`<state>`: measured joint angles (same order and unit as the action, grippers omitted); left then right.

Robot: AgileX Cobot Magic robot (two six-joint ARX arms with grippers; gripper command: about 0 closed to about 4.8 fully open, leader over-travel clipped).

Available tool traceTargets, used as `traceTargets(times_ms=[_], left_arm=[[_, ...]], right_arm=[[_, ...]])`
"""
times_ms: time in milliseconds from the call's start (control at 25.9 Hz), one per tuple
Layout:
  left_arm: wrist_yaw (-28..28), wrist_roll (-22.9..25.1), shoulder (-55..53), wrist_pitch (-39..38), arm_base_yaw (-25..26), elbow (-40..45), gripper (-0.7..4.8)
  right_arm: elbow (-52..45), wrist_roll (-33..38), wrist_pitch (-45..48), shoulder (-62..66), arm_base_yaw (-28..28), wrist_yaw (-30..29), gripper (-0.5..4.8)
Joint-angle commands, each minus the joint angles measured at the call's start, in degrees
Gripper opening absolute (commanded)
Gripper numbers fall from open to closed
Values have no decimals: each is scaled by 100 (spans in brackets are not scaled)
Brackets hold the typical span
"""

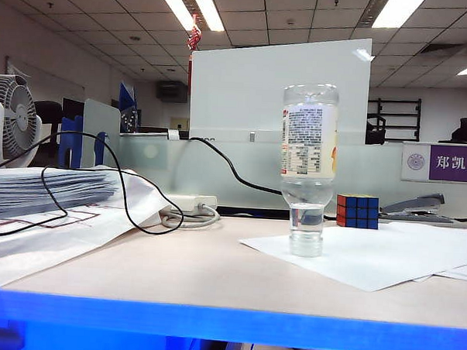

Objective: Flip the plastic bottle upside down.

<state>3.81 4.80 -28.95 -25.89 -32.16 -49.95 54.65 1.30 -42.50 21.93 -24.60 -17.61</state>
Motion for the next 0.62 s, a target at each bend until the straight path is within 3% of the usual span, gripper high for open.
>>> traceTargets(times_ms=[39, 116, 308, 424, 617], left_arm=[[-20, -595, 496, -356, 2, 533, -5], [-11, -957, 868, -295, 2, 927, -5], [168, -977, 1781, 55, 2, 1899, -5], [564, -979, 2273, 72, 4, 2365, -5], [673, -1088, 2868, 400, 4, 3014, -5]], right_arm=[[-413, -330, 509, -164, 0, 223, -6], [-791, -317, 960, -337, 0, 385, -6], [-2096, -260, 2715, -911, -2, 894, -6], [-2909, -260, 3906, -1086, 0, 911, -6], [-4004, -59, 5193, -1014, 0, 931, -6]])
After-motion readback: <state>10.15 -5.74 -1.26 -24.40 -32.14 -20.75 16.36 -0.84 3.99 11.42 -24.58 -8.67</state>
